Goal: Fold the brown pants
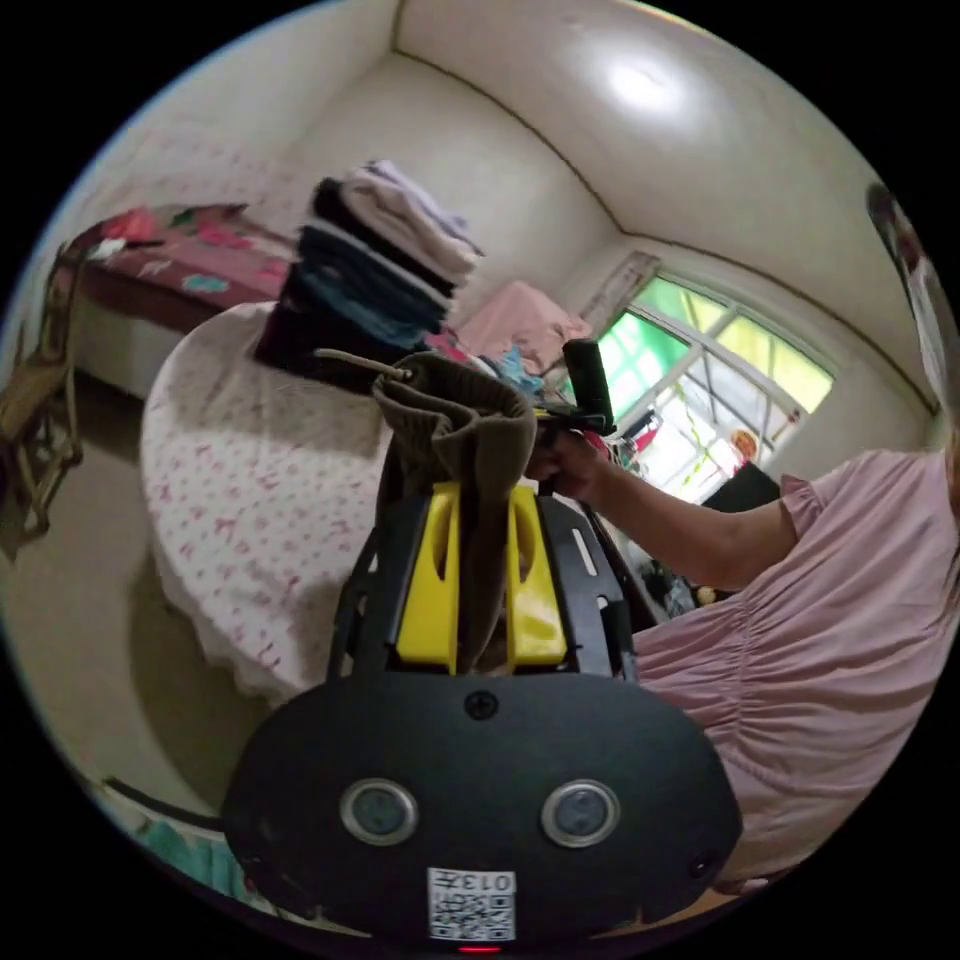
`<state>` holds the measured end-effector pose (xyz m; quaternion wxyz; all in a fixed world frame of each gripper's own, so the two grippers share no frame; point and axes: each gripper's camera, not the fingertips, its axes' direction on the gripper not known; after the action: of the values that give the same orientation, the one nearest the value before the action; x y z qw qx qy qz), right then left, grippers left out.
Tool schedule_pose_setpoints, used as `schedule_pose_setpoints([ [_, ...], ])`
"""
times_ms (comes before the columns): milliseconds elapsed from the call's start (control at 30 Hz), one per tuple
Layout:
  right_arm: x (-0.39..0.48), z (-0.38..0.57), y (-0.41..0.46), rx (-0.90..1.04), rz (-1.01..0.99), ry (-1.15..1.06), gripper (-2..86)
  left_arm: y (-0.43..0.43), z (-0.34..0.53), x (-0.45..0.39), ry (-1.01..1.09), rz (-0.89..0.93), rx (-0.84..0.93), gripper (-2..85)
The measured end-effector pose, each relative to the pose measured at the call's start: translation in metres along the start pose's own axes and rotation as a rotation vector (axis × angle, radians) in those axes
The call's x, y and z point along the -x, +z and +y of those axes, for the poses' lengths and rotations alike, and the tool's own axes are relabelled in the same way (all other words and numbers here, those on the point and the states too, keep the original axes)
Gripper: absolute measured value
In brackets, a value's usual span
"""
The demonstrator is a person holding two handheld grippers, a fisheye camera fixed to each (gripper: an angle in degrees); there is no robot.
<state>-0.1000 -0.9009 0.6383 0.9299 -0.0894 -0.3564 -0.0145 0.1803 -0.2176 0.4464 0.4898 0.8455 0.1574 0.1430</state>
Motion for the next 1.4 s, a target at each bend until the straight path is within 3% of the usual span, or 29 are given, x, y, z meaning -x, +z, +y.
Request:
schedule_pose_setpoints([
  [133,-0.012,0.122,-0.090,-0.164,0.104,0.092,3.1,0.064,-0.012,-0.092,0.264,0.012,0.084,7.7],
  [300,-0.048,0.282,-0.123,-0.141,0.186,0.408,4.3,0.175,0.016,-0.178,0.513,0.005,0.228,8.7],
  [433,-0.066,0.403,-0.130,-0.175,0.176,0.725,6.7,0.279,0.068,-0.219,0.680,0.089,0.610,8.3],
  [600,-0.050,0.521,-0.163,-0.392,0.141,0.958,10.5,0.290,0.096,-0.255,0.801,0.213,0.705,7.9],
  [700,-0.040,0.539,-0.166,-0.437,0.078,0.937,12.7,0.274,0.080,-0.246,0.740,0.095,0.607,7.4],
  [800,-0.032,0.534,-0.159,-0.423,0.037,0.887,14.0,0.258,0.053,-0.204,0.528,-0.110,0.495,7.4],
  [933,-0.024,0.510,-0.139,-0.292,0.072,0.804,9.8,0.249,0.034,-0.163,0.361,-0.296,0.438,7.5],
  [1100,-0.010,0.492,-0.141,-0.178,0.182,0.696,5.9,0.278,0.032,-0.163,0.366,-0.333,0.522,7.6],
  [1233,0.037,0.500,-0.176,-0.253,0.315,0.541,5.4,0.300,0.035,-0.163,0.346,-0.277,0.560,7.0],
  [1400,0.009,0.582,-0.159,-0.271,0.118,0.821,6.1,0.308,0.028,-0.153,0.244,-0.174,0.565,6.8],
])
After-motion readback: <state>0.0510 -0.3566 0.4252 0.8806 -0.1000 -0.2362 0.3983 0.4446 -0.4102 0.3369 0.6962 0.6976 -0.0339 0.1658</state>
